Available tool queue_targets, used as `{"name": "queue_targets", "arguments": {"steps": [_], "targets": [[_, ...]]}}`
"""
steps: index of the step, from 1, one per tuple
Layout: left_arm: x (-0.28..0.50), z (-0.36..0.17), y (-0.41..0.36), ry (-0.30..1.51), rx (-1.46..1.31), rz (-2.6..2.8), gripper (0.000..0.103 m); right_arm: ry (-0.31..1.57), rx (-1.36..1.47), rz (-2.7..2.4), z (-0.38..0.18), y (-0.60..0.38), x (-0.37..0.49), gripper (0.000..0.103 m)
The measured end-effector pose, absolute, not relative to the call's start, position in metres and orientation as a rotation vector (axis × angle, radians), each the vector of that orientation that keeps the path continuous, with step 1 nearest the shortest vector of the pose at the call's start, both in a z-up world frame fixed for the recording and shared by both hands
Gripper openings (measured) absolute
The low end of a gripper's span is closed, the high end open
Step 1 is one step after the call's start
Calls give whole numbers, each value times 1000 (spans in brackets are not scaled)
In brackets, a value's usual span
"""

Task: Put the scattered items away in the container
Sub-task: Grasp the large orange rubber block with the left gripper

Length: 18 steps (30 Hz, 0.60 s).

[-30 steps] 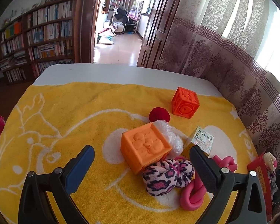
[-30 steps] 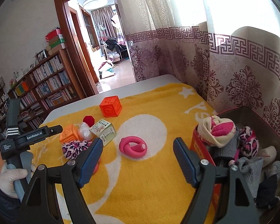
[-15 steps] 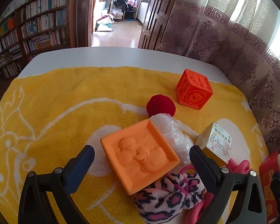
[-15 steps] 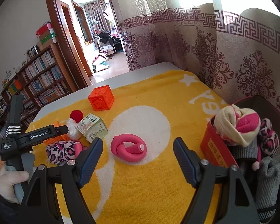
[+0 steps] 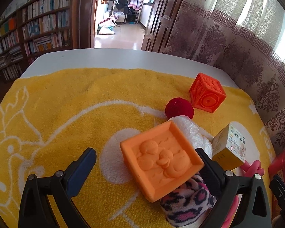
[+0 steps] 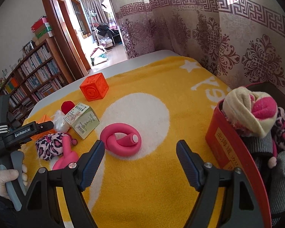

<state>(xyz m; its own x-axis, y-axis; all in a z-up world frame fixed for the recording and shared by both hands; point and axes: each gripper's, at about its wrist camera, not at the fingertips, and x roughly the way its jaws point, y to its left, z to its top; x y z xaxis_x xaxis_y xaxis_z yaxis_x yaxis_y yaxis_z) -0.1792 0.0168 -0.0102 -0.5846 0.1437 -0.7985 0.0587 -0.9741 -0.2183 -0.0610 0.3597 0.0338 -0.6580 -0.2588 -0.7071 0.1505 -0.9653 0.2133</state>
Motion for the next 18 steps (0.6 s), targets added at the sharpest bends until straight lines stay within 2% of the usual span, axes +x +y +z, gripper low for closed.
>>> {"name": "queue_targets", "arguments": {"steps": [9,18], "targets": [[-175,-5,8,-333,-1395,2736,103,-208,1165,-2665,34,361,-61,81],[-174,-23,8,-484,-1429,2691,103,-195,1165,-2670,33,360,-60,81]]}}
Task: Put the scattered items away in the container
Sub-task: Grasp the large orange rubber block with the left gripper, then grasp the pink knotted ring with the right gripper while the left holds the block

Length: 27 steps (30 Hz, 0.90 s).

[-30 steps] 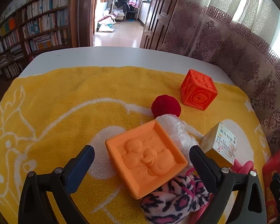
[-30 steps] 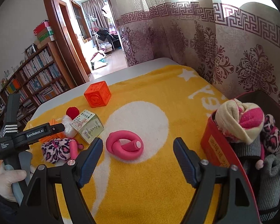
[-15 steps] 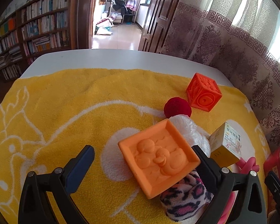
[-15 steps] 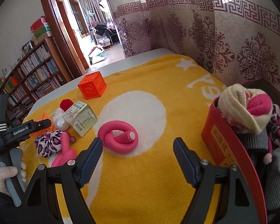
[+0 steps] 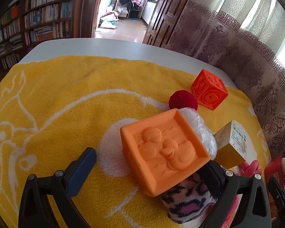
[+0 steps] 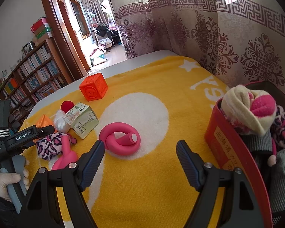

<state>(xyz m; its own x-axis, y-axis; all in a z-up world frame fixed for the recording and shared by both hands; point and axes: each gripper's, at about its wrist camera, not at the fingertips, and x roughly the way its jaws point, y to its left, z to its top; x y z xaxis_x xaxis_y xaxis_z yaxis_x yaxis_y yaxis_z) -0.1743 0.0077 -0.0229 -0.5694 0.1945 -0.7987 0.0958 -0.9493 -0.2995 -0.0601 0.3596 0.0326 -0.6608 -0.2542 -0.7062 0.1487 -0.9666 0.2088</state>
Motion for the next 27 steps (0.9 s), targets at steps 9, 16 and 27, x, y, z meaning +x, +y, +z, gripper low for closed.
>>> {"name": "queue_targets", "arguments": {"steps": [9,16,27], "targets": [[-166,-6,5,-427,-1272,2775,84,-181,1172,-2670,30,357,-60,81],[-168,-4,16,-322,-1247,2767,77,-172,1175,-2670,28,357,-60,81],[-164,9,-5,-475,-1182,2747,77,-192,1170,-2671,28,359,-60,81]]}}
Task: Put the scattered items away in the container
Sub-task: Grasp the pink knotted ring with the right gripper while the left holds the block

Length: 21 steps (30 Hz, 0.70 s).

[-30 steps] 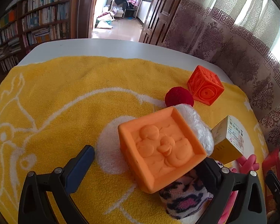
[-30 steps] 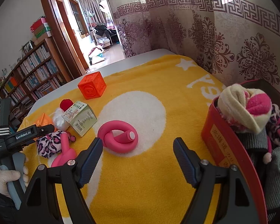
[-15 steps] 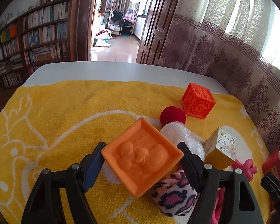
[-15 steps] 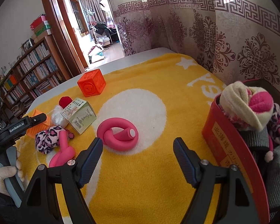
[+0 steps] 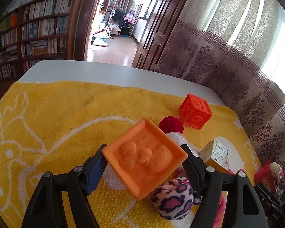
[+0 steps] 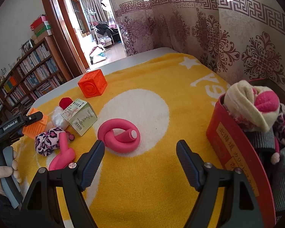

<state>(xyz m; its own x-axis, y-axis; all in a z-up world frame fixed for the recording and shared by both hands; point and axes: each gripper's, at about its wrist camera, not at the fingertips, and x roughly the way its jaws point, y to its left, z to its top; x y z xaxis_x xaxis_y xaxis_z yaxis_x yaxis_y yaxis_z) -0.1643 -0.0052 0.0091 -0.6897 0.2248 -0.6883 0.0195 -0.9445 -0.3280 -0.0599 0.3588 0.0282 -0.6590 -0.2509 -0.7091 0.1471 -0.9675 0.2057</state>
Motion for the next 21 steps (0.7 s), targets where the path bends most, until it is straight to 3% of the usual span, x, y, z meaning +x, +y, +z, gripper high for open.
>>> {"name": "queue_targets", "arguments": {"steps": [12,21], "targets": [[-161,20,-9,-541,-1146,2734,77,-99,1233,-2603,35,338,-74,81],[-160,23,-1,-547,-1134,2703,77,-7,1353,-2571,11,312,-107,81]]}}
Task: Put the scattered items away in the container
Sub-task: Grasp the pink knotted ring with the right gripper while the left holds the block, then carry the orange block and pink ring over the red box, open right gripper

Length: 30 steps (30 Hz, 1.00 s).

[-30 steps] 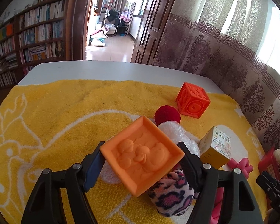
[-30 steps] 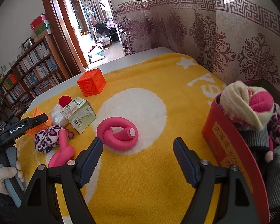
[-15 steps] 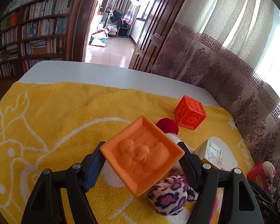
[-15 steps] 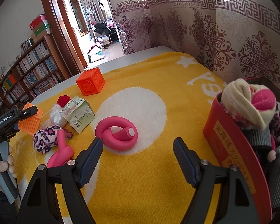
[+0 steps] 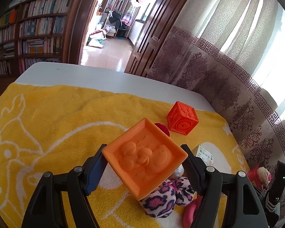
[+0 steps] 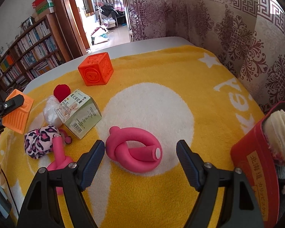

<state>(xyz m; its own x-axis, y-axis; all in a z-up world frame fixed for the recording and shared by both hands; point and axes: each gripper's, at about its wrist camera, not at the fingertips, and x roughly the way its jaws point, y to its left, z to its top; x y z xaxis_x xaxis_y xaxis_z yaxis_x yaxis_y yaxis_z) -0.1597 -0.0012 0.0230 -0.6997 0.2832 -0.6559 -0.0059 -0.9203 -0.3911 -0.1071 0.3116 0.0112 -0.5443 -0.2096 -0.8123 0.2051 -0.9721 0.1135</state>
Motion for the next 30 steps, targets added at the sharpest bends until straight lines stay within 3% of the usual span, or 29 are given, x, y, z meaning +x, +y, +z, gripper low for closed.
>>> {"name": "queue_targets", "arguments": {"steps": [2,4,17,30], "targets": [[-160,23,0,-547,-1133,2697,77,4,1358,-2559,6,308,-106,79],[-161,22,1,-549,-1137,2693,77,77,1346,-2591,6,305,-102,66],[-155,33,17,-516,-1091,2677,77,-78,1127,-2690,68,346,-45,66],[-139,49,54,-421,-1036,2621,77,-212,1059,-3010,108,479,18,66]]}}
